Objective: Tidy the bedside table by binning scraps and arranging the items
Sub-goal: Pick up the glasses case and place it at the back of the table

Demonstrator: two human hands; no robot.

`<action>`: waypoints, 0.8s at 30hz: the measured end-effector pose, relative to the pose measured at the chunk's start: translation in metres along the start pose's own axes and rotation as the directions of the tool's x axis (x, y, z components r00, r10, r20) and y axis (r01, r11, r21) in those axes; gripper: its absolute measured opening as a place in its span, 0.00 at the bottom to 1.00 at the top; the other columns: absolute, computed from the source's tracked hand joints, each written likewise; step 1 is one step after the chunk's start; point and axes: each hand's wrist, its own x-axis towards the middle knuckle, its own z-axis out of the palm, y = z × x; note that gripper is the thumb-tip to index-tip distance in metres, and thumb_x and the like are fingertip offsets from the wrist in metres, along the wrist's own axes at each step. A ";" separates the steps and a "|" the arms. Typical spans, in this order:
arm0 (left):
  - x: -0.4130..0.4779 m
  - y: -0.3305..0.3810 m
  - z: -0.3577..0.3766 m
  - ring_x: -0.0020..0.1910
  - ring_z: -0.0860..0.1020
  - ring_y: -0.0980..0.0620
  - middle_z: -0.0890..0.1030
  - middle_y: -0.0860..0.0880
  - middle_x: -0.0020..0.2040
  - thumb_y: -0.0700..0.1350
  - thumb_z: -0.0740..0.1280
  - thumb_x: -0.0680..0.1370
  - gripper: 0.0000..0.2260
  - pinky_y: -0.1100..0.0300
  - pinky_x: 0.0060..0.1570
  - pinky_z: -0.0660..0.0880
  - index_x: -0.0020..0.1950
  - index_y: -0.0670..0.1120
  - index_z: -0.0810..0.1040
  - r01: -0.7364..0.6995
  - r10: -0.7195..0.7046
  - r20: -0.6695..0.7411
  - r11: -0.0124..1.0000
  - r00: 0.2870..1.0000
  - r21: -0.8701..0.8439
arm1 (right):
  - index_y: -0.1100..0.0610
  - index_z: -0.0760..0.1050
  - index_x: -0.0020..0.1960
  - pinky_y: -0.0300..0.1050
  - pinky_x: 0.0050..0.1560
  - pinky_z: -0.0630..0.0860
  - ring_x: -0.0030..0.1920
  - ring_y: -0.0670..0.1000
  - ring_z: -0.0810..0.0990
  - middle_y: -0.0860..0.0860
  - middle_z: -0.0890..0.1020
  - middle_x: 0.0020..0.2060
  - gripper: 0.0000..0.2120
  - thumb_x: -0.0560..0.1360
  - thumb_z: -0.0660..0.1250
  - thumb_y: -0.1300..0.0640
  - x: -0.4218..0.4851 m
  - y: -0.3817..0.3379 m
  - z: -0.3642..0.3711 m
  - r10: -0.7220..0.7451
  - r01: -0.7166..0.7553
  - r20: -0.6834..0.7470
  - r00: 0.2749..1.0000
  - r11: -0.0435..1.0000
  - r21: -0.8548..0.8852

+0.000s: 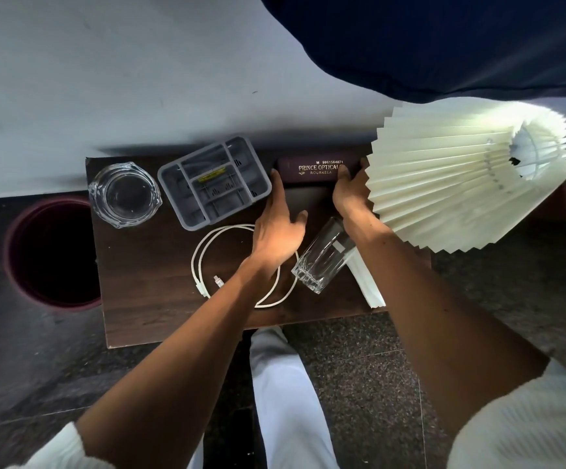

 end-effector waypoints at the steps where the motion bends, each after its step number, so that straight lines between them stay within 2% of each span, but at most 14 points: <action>1: 0.001 0.000 0.000 0.59 0.83 0.40 0.80 0.40 0.66 0.53 0.65 0.78 0.43 0.44 0.66 0.75 0.77 0.62 0.33 -0.006 0.006 -0.008 1.000 1.000 0.011 | 0.60 0.56 0.78 0.52 0.78 0.52 0.78 0.59 0.59 0.58 0.61 0.77 0.27 0.84 0.54 0.48 0.000 -0.001 0.000 -0.001 0.001 0.001 1.000 1.000 0.003; 7: 0.000 0.005 0.001 0.61 0.81 0.37 0.74 0.41 0.74 0.49 0.67 0.80 0.43 0.43 0.66 0.74 0.81 0.56 0.36 -0.037 0.040 -0.053 0.997 0.998 0.069 | 0.61 0.55 0.78 0.50 0.78 0.50 0.78 0.58 0.57 0.58 0.59 0.78 0.26 0.85 0.53 0.50 0.001 -0.001 -0.001 -0.031 0.031 -0.003 1.000 1.000 -0.002; 10: -0.006 0.006 -0.002 0.59 0.81 0.36 0.68 0.42 0.78 0.48 0.67 0.80 0.43 0.42 0.63 0.76 0.82 0.54 0.37 -0.073 0.077 -0.059 0.994 0.995 0.081 | 0.61 0.55 0.78 0.49 0.76 0.51 0.78 0.58 0.58 0.59 0.60 0.78 0.26 0.85 0.53 0.50 -0.005 0.002 -0.005 -0.043 0.043 0.000 0.999 0.999 -0.030; 12: -0.011 0.006 -0.003 0.59 0.81 0.35 0.60 0.44 0.82 0.46 0.66 0.80 0.42 0.42 0.61 0.76 0.83 0.51 0.39 -0.120 0.126 -0.059 0.987 0.990 0.106 | 0.62 0.56 0.78 0.51 0.77 0.52 0.77 0.60 0.60 0.60 0.62 0.77 0.27 0.84 0.55 0.50 -0.010 0.004 -0.006 -0.107 0.103 -0.042 0.993 0.991 -0.083; 15: -0.019 0.006 -0.005 0.65 0.77 0.34 0.46 0.50 0.84 0.42 0.64 0.80 0.39 0.44 0.61 0.76 0.83 0.47 0.42 -0.168 0.176 -0.023 0.965 0.984 0.201 | 0.67 0.56 0.77 0.55 0.77 0.55 0.76 0.63 0.62 0.65 0.64 0.75 0.31 0.82 0.59 0.50 -0.017 0.006 0.001 -0.201 0.194 -0.075 0.977 0.976 -0.098; 18: -0.027 0.003 -0.007 0.67 0.76 0.35 0.46 0.50 0.84 0.41 0.63 0.80 0.38 0.45 0.59 0.77 0.83 0.46 0.43 -0.140 0.152 -0.024 0.955 0.988 0.262 | 0.66 0.54 0.77 0.59 0.73 0.62 0.72 0.67 0.66 0.67 0.65 0.72 0.36 0.77 0.60 0.48 -0.028 0.004 0.010 -0.248 0.239 -0.085 0.965 0.966 -0.104; 21: -0.032 -0.002 -0.009 0.66 0.76 0.36 0.47 0.49 0.84 0.43 0.64 0.80 0.38 0.45 0.60 0.75 0.83 0.47 0.42 -0.122 0.128 -0.006 0.954 0.992 0.275 | 0.66 0.55 0.77 0.59 0.71 0.66 0.69 0.67 0.67 0.67 0.65 0.70 0.35 0.77 0.66 0.53 -0.036 0.008 0.017 -0.307 0.290 -0.105 0.946 0.945 -0.151; 24: -0.034 -0.005 -0.011 0.68 0.75 0.37 0.48 0.49 0.84 0.44 0.65 0.80 0.39 0.46 0.63 0.73 0.83 0.48 0.42 -0.125 0.126 0.016 0.952 0.992 0.280 | 0.67 0.58 0.75 0.60 0.69 0.67 0.67 0.68 0.68 0.66 0.66 0.69 0.33 0.77 0.67 0.56 -0.038 0.012 0.020 -0.338 0.312 -0.113 0.934 0.929 -0.198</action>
